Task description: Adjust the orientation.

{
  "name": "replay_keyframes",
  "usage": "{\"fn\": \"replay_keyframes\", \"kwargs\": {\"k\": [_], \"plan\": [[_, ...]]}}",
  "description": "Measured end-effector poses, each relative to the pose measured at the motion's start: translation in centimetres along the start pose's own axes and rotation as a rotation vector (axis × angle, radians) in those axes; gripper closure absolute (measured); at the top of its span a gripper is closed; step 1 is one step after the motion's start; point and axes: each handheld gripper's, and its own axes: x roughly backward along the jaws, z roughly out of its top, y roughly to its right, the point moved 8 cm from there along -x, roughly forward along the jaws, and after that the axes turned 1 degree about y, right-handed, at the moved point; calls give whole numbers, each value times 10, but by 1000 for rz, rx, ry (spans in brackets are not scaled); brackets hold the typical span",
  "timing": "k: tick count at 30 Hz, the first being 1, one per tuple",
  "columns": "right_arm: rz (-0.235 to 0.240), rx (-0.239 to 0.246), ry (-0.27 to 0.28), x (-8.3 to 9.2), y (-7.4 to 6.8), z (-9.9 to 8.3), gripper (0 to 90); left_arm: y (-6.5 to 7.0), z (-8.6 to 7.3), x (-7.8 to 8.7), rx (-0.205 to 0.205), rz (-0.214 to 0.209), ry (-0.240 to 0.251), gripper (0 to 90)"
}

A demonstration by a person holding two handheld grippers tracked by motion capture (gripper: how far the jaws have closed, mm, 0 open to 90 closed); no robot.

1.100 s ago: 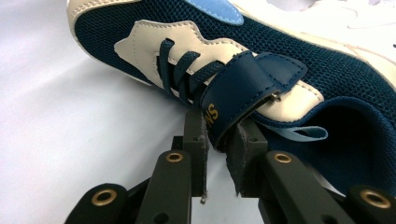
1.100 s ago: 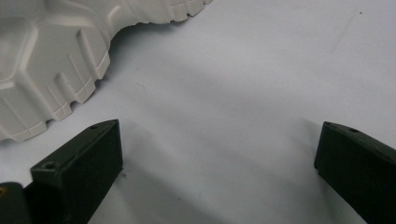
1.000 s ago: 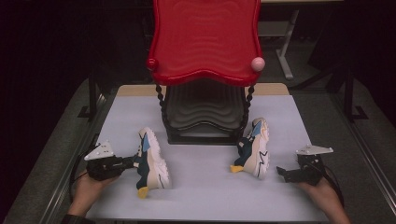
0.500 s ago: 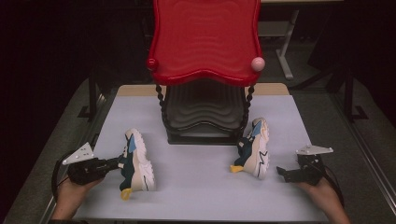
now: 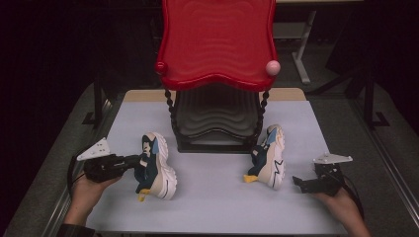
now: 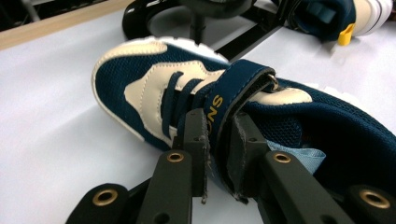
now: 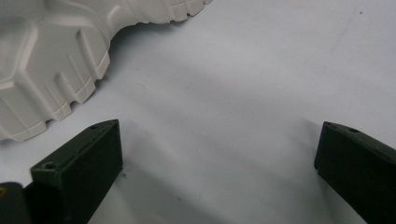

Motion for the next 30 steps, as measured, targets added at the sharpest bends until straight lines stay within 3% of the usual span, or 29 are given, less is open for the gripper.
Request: {"fn": "replay_keyframes", "kwargs": {"k": [7, 12, 20, 27, 30], "plan": [[0, 0, 0, 0, 0, 0, 3, 3, 17, -20, -20, -30, -3, 788], [0, 0, 0, 0, 0, 0, 3, 5, 24, -24, -30, -3, -30, 807], [0, 0, 0, 0, 0, 0, 3, 1, 26, -3, -36, 24, -31, 822], [0, -1, 0, 0, 0, 0, 3, -17, 15, 16, -36, 120, -76, 814], [0, -1, -1, 0, 0, 0, 3, -22, 10, 18, -29, 141, -95, 808]]}}
